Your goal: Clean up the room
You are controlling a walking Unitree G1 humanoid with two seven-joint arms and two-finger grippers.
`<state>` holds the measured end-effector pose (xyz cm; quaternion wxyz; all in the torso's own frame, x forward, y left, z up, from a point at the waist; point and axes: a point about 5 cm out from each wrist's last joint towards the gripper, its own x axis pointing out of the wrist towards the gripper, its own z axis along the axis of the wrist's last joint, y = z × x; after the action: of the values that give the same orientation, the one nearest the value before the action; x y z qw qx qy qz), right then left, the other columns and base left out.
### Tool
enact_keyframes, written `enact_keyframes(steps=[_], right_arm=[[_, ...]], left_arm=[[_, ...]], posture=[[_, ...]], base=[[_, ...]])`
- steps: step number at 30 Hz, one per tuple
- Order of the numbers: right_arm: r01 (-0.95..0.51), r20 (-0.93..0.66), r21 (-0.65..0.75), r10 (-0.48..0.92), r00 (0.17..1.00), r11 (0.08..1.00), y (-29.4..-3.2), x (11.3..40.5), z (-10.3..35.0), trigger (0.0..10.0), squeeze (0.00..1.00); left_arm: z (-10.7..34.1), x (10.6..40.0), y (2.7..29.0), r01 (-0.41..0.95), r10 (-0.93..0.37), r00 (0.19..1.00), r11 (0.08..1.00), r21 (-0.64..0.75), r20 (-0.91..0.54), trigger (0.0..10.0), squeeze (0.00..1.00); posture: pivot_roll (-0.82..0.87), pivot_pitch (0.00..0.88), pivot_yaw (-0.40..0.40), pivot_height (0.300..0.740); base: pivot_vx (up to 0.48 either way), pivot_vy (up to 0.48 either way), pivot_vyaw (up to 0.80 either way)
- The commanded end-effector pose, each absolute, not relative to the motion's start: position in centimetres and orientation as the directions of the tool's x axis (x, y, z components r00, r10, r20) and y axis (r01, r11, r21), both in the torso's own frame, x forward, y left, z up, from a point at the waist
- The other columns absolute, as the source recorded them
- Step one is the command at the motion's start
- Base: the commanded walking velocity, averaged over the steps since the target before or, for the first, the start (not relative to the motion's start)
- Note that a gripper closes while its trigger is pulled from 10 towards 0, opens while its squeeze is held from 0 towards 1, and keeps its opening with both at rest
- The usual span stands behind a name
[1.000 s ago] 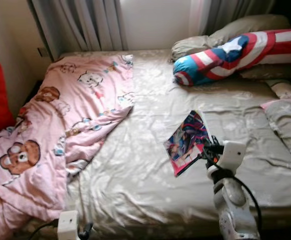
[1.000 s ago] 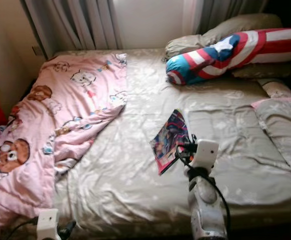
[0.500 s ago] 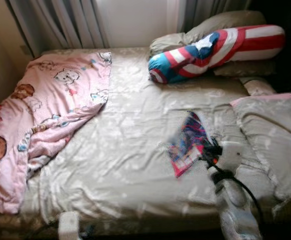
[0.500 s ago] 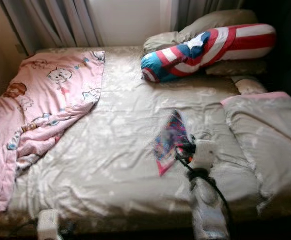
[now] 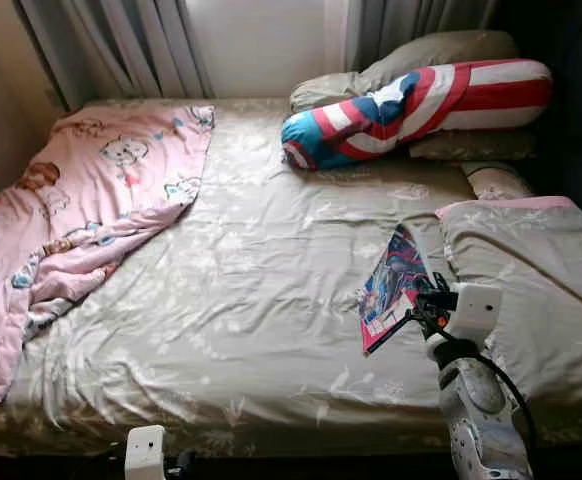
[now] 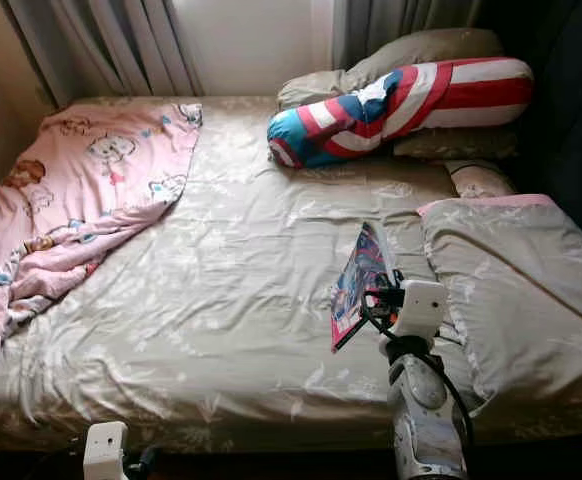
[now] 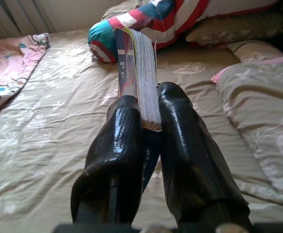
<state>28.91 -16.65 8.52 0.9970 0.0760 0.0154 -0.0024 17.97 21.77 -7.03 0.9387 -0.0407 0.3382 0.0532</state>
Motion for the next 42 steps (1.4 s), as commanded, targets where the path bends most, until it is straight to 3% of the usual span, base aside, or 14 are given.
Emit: enact_keyframes(steps=[1, 25, 33, 42], right_arm=[[-0.006, 0.004, 0.162, 0.005, 1.000, 0.987, -16.42, 29.21, 9.31, 10.0, 0.00], [-0.010, -0.004, 0.159, 0.010, 1.000, 0.987, -16.32, 29.23, 9.17, 10.0, 0.00], [-0.015, -0.007, 0.159, 0.017, 1.000, 0.987, -16.22, 29.26, 9.13, 10.0, 0.00], [-0.015, -0.008, 0.159, 0.016, 1.000, 0.987, -16.21, 29.26, 9.12, 10.0, 0.00]], left_arm=[[-7.29, 17.40, 22.12, -0.134, 0.079, 0.749, 0.990, -0.035, -0.658, 10.0, 0.00], [-7.44, 17.18, 21.96, -0.117, 0.072, 0.742, 0.993, -0.023, -0.666, 10.0, 0.00], [-7.49, 17.14, 21.73, -0.094, 0.065, 0.741, 0.996, -0.008, -0.668, 10.0, 0.00], [-7.57, 17.00, 21.68, -0.083, 0.059, 0.737, 0.997, -0.003, -0.673, 10.0, 0.00]], posture=[[-0.05, 0.095, 0.003, 0.730], [-0.05, 0.098, 0.001, 0.730], [-0.05, 0.098, 0.002, 0.730], [-0.05, 0.098, 0.000, 0.730]], base=[[0.000, 0.000, 0.00], [0.000, -0.056, 0.00], [0.000, -0.384, 0.00], [0.000, 0.000, 0.00]])
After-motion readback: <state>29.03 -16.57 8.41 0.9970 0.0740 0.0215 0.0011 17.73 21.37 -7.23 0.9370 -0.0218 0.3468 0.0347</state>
